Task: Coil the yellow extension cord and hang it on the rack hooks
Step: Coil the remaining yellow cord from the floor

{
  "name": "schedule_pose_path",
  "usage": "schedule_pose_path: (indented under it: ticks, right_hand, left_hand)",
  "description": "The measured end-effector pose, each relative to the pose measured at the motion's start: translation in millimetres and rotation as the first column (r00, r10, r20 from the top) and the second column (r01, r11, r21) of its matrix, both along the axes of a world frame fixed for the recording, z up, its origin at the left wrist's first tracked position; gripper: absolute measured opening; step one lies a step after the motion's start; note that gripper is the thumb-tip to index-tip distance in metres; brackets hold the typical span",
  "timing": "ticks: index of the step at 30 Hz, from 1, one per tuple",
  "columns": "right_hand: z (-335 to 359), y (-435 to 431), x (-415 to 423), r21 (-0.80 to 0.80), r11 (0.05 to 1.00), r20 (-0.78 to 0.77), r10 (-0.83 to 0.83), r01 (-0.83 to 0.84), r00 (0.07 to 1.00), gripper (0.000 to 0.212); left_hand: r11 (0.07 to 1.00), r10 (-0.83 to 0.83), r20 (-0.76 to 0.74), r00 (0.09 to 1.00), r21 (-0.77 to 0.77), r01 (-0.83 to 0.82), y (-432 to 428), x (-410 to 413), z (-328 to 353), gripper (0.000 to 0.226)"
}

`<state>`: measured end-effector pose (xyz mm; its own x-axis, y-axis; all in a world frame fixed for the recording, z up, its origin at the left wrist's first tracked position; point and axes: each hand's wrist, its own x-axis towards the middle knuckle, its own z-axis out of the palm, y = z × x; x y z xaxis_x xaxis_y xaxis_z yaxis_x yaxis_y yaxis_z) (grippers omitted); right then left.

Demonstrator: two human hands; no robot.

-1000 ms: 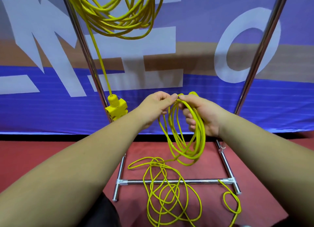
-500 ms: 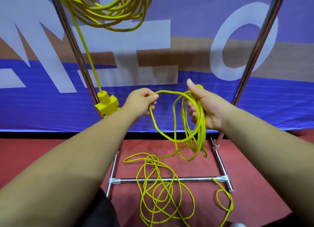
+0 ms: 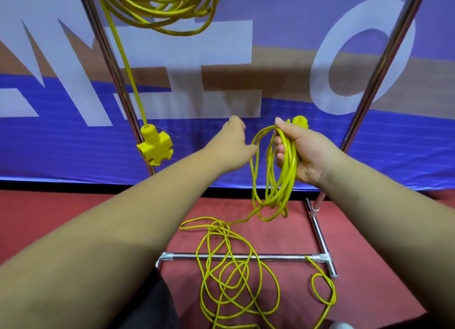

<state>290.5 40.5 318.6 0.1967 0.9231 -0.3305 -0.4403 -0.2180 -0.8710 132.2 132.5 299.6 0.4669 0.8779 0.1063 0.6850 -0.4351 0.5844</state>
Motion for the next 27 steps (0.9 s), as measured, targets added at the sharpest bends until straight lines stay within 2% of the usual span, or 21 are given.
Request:
schedule_pose_path:
  ticks: [2,3,4,5,6,8,11,14,15,18,20,22,25,26,27]
  right_hand:
    - [0,0,3,-0.006,0.999,-0.005,-0.041,0.041,0.999,0.032]
    - [1,0,4,-0.007,0.998,-0.011,-0.069,0.069,0.998,0.032]
    - [1,0,6,-0.005,0.995,-0.016,-0.103,0.103,0.995,0.032]
    - [1,0,8,-0.004,0.991,-0.017,-0.137,0.137,0.990,0.032]
    - [1,0,9,-0.005,0.986,-0.017,-0.166,0.166,0.986,0.033]
    - [0,-1,11,-0.012,0.981,-0.021,-0.194,0.194,0.981,0.034]
    - [0,-3,12,-0.014,0.981,-0.034,-0.192,0.191,0.981,0.034]
    - [2,-4,12,-0.001,0.984,-0.062,-0.177,0.177,0.982,0.030]
    - [2,-4,12,0.004,0.987,-0.072,-0.162,0.163,0.984,0.028]
    - [2,-6,13,0.004,0.993,-0.084,-0.115,0.116,0.990,0.024]
    - [2,-7,12,0.001,0.994,-0.082,-0.107,0.108,0.991,0.024]
    - [1,-7,10,-0.004,0.995,-0.073,-0.104,0.104,0.992,0.025]
    - [0,-6,9,-0.022,0.994,-0.066,-0.108,0.107,0.992,0.025]
    - [-1,-6,9,-0.025,0.994,-0.065,-0.106,0.105,0.992,0.025]
    - [-1,-5,8,-0.026,0.995,-0.061,-0.102,0.101,0.993,0.024]
  left_hand:
    - [0.975,-0.111,-0.027,0.993,-0.198,0.103,-7,-4,-1,0.029]
    - [0.909,-0.244,0.008,0.970,-0.347,0.231,-11,-7,-5,0.027]
    - [0.799,-0.382,0.050,0.923,-0.484,0.357,-16,-11,-10,0.031]
    - [0.691,-0.489,0.074,0.869,-0.575,0.438,-19,-15,-15,0.038]
    - [0.637,-0.560,0.055,0.827,-0.610,0.471,-23,-18,-18,0.044]
    - [0.672,-0.627,-0.053,0.777,-0.542,0.505,-23,-20,-23,0.043]
    - [0.781,-0.612,-0.203,0.765,-0.306,0.544,-24,-17,-19,0.021]
    - [0.770,-0.634,-0.176,0.753,-0.235,0.593,-25,-21,-15,0.008]
    - [0.762,-0.640,-0.141,0.756,-0.243,0.600,-25,-23,-14,0.004]
    - [0.739,-0.622,-0.024,0.782,-0.349,0.577,-25,-32,-5,0.013]
    - [0.675,-0.625,0.059,0.779,-0.462,0.576,-29,-37,-1,0.011]
    - [0.616,-0.588,0.142,0.796,-0.559,0.555,-32,-41,0,0.023]
    - [0.501,-0.490,0.314,0.813,-0.662,0.557,-38,-46,2,0.014]
    - [0.507,-0.485,0.319,0.814,-0.656,0.559,-39,-47,3,0.018]
    - [0.552,-0.488,0.285,0.825,-0.631,0.544,-38,-47,3,0.023]
